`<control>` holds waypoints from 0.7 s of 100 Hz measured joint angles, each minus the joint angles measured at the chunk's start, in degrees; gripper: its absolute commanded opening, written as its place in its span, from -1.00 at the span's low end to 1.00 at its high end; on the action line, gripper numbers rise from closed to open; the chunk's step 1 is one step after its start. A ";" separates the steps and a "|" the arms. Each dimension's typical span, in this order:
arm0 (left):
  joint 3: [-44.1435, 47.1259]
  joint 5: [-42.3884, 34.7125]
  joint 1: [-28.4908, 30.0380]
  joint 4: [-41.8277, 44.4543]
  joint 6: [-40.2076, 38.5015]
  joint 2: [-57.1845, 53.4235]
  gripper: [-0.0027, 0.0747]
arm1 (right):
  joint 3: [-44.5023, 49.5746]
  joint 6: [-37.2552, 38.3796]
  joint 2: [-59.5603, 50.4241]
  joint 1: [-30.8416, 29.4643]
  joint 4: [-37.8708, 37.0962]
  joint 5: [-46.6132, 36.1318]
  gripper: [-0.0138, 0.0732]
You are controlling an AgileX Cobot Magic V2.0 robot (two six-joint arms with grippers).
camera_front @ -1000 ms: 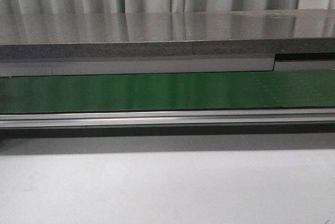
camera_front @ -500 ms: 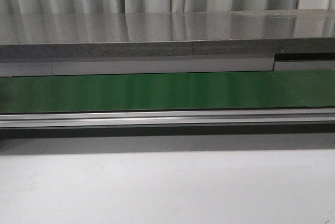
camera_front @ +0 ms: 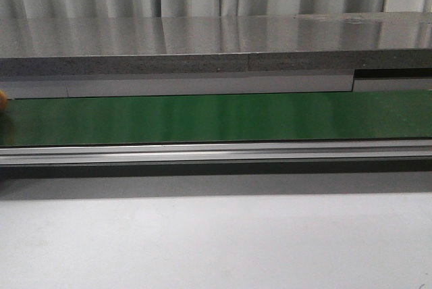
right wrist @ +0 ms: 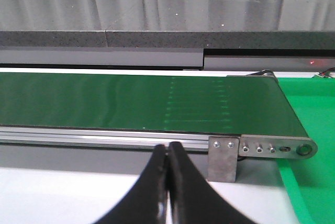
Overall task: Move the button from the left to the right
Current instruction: 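Lower the button onto the belt's near end and open the left gripper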
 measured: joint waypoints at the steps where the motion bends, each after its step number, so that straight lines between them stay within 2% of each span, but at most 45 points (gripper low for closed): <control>1: 0.00 0.00 0.00 -0.31 0.21 -0.18 0.59 | 0.00 0.00 0.00 0.00 0.00 0.00 -0.84; 22: 0.00 0.47 0.00 -5.81 4.24 -5.02 0.59 | 0.00 0.00 0.00 0.00 0.00 0.00 -0.84; 46: 1.55 -0.43 0.00 -6.52 5.01 -11.33 0.59 | 0.00 0.00 0.00 0.00 0.00 0.00 -0.84; 70: 11.83 -7.89 0.00 -6.85 6.26 -23.36 0.59 | 0.00 0.00 0.00 0.00 0.00 0.00 -0.84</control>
